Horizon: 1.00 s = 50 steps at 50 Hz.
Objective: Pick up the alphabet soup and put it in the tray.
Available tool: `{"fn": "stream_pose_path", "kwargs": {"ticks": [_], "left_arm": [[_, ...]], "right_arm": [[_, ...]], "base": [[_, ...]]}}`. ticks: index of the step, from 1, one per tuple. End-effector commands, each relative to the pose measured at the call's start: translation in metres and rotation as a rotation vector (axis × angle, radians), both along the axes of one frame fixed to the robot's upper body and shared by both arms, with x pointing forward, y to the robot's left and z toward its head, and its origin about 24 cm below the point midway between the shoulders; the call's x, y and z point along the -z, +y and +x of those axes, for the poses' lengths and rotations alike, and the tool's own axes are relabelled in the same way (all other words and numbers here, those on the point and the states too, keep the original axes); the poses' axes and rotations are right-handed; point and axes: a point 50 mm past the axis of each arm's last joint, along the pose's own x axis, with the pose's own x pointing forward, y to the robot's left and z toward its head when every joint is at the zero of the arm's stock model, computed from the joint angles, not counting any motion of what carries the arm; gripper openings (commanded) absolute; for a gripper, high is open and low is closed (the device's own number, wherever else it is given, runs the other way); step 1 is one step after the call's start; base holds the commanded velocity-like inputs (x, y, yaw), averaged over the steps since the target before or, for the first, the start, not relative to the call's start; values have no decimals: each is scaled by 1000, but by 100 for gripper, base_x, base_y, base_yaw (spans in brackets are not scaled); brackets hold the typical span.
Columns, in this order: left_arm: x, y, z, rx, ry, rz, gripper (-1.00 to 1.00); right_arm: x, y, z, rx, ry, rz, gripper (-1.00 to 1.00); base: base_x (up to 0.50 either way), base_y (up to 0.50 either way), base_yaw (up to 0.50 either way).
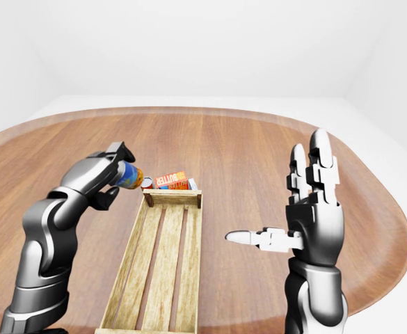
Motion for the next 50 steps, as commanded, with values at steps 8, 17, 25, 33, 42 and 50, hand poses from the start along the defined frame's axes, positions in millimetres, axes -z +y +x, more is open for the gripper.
{"fn": "stream_pose_path", "kwargs": {"ticks": [8, 17, 25, 33, 42, 50], "left_arm": [[25, -60, -23, 145, 10, 146, -100], [51, -81, -32, 204, 95, 228, -100], [87, -91, -24, 221, 248, 298, -100], [109, -95, -12, 233, 353, 341, -100], [131, -96, -6, 228, 457, 359, -100], [147, -96, -3, 225, 539, 363, -100]], "right_arm": [[0, 1, 0, -2, -3, 2, 100], [-2, -1, -2, 2, -11, 3, 100], [-4, -1, -4, 4, -21, 5, 100], [-4, -1, -3, 5, -23, 6, 100], [-6, -3, -5, 9, -33, 5, 100], [-5, -2, -4, 8, -30, 5, 100]], "base": [[0, 0, 0], [0, 0, 0], [0, 0, 0], [0, 0, 0], [0, 0, 0], [0, 0, 0]]}}
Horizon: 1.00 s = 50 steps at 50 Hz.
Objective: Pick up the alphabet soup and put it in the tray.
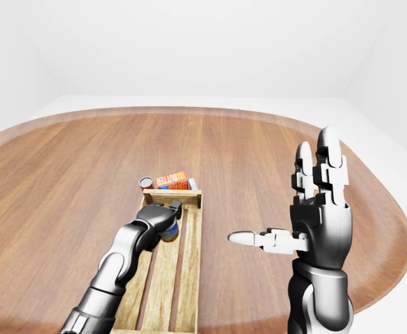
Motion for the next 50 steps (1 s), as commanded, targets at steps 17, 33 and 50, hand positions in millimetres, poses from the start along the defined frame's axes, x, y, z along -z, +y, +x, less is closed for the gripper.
{"fn": "stream_pose_path", "kwargs": {"ticks": [17, 33, 50], "left_arm": [[43, -1, 15, -21, 101, 109, -100], [54, 2, 24, -65, 28, 156, -100], [89, -10, 15, -44, 45, 96, -100]], "right_arm": [[-1, -1, -1, 1, -4, -1, 100], [0, -1, 0, 0, 0, -1, 100], [-1, -2, -2, 3, -7, 0, 100]], "base": [[0, 0, 0], [0, 0, 0], [0, 0, 0]]}}
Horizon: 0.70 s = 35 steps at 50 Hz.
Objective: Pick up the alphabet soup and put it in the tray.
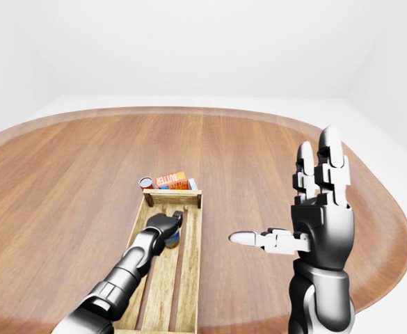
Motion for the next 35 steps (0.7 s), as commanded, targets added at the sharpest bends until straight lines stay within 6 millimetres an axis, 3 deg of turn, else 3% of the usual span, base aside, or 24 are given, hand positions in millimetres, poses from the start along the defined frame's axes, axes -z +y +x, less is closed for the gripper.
{"fn": "stream_pose_path", "kwargs": {"ticks": [1, 30, 31, 32, 35], "left_arm": [[14, -6, -1, 38, -36, 37, -100], [23, -7, -5, 45, -9, 44, -100], [23, -7, -5, 41, 2, 42, -62], [25, -6, -7, 43, 30, 52, 100], [21, -5, -5, 39, 19, 44, 100]], "right_arm": [[-1, -1, -1, 3, -4, 0, 100], [-3, -2, -2, 8, -16, 1, 100], [-3, -2, -2, 8, -15, 2, 100], [-3, -2, -2, 9, -16, 2, 100], [-3, -2, -2, 10, -17, 3, 100]], "base": [[0, 0, 0], [0, 0, -1], [1, 0, -1], [0, 0, -1], [0, 0, 0]]}}
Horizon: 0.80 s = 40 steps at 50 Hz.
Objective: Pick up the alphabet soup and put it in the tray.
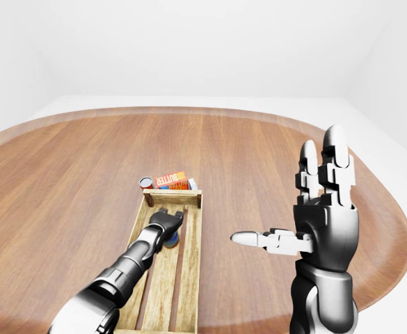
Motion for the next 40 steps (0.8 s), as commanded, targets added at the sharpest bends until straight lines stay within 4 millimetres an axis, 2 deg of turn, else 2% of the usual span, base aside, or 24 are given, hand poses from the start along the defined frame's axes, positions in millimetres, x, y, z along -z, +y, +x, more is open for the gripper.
{"fn": "stream_pose_path", "kwargs": {"ticks": [1, 9, 15, 17, 21, 22, 28, 40], "left_arm": [[16, 0, -17, -23, 24, -54, 100], [2, 7, -16, -37, 27, -46, 100], [-16, 9, -8, -53, -13, -61, 100], [-23, 9, -5, -59, -30, -76, 100], [-48, 12, 5, -77, -77, -119, 100], [-60, 13, 10, -85, -102, -140, 100], [-92, 17, 21, -99, -182, -198, 100], [-123, 23, 19, -101, -191, -271, 100]], "right_arm": [[0, -1, 0, 4, -3, 1, 100], [0, 0, 0, 4, -2, 2, 100], [0, 0, 0, 0, -1, 2, 100], [0, 1, 1, 0, 1, 2, 100], [1, 1, 1, -3, 3, 3, 100], [1, 1, 1, -3, 5, 3, 100], [0, 1, 0, -5, 1, 3, 100], [0, 0, 0, -1, 1, 5, 100]], "base": [[0, 0, 0], [0, 0, 0], [0, 0, 0], [0, 0, 0], [0, 0, 0], [0, 0, 0], [0, 0, 0], [0, 0, 0]]}}
